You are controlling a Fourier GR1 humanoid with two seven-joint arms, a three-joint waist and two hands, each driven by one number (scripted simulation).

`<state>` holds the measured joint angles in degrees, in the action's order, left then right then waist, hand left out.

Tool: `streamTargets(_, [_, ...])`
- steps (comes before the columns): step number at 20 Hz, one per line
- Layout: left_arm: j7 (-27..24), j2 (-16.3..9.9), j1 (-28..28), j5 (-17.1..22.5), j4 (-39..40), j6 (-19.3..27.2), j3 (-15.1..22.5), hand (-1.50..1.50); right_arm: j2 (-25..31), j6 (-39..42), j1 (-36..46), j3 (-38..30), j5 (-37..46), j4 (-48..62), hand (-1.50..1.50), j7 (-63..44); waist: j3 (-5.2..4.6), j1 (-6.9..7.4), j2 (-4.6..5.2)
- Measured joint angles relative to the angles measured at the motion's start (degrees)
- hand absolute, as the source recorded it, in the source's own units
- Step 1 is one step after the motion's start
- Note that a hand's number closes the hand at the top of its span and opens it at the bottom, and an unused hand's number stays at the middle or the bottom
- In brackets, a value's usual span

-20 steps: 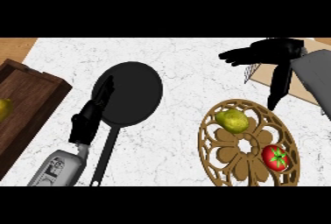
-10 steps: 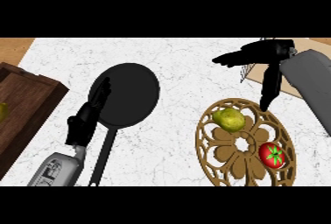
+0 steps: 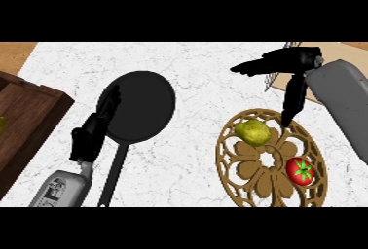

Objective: Pick the pear from the placemat and place it in the tiered shelf

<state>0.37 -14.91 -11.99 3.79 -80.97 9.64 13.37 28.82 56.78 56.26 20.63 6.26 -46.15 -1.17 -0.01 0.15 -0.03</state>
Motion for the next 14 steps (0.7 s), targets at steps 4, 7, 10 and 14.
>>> streamTargets(4, [0.86, 1.61, 0.46, -1.58, -0.72, 0.51, -0.06, 0.00, -0.99, 0.25, -1.93, -2.13, 1.00, -1.89, -1.50, -1.06, 0.00, 0.01, -0.01])
streamTargets(7, [0.48, 1.25, 1.47, -1.51, -1.57, -0.84, -1.01, 0.00, -2.44, 0.59, -2.37, -3.68, 0.83, -3.13, -1.50, -3.79, -0.01, 0.03, -0.03])
streamTargets(10, [1.16, 1.72, 1.51, -2.29, -2.34, -1.20, -1.27, 0.00, -2.67, 0.78, -3.79, -3.86, 3.17, -3.67, -1.50, -2.77, 0.00, 0.15, 0.02])
streamTargets(14, [1.74, 2.13, 1.57, -2.80, -2.74, -1.87, -2.46, 0.00, -3.61, 1.24, -5.46, -5.39, 3.77, -6.29, -1.50, -5.29, 0.00, 0.00, -0.02])
